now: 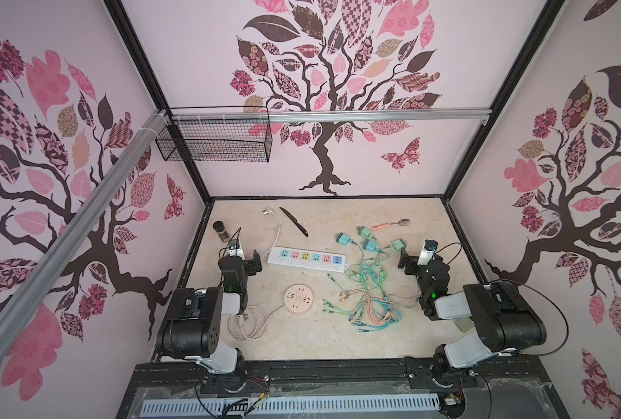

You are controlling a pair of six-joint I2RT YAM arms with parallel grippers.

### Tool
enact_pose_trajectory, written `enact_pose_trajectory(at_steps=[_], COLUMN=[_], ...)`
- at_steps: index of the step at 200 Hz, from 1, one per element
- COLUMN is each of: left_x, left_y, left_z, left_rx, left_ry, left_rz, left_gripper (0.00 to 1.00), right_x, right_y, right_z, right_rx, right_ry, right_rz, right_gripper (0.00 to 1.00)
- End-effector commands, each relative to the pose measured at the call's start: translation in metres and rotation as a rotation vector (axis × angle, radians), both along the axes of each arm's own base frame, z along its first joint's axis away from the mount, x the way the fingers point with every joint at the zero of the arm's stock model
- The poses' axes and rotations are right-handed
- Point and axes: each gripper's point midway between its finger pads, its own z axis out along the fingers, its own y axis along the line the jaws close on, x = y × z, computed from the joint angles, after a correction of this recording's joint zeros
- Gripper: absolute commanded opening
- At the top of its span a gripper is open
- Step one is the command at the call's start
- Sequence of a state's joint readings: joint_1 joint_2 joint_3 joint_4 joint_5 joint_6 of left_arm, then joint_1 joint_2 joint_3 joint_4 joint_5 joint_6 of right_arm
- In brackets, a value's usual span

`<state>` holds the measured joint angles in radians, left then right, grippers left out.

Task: Insert plugs into power strip
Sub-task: Pick up the plug from the middle-right of the table.

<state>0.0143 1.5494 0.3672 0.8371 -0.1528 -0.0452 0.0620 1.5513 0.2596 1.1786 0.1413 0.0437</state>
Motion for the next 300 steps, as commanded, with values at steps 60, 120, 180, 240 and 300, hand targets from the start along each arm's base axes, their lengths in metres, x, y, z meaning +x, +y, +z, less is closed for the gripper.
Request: enact_pose_trajectory(at_steps=[60, 120, 180, 240, 300], left_x=[0.007, 0.007, 0.007, 0.007, 0.002], left_y=[0.000, 0.000, 0.000, 0.000, -0.013], left_z=[0.011, 0.010, 0.010, 0.013, 0.042], left_rx=[0.003, 0.003, 0.003, 0.010, 0.089], left_ry=[-0.039, -0.037, -0.037, -0.048, 0.013], left_rz=[0.001, 0.003, 0.003, 0.002, 0.043], left_gripper=[0.98, 0.98, 0.98, 0.98, 0.97], right_x=[0.006, 0.006, 0.006, 0.005, 0.003], right_y=[-0.002, -0.001, -0.002, -0.001, -0.013], right_z=[0.002, 0.001, 0.001, 0.003, 0.035], right_rx=[-0.011, -0.011, -0.011, -0.014, -0.004], right_ry=[-0.004, -0.003, -0.003, -0.012, -0.003], right_rz=[-0.003, -0.002, -0.004, 0.000, -0.075], right_gripper=[1.00, 1.00, 1.00, 1.00, 1.00])
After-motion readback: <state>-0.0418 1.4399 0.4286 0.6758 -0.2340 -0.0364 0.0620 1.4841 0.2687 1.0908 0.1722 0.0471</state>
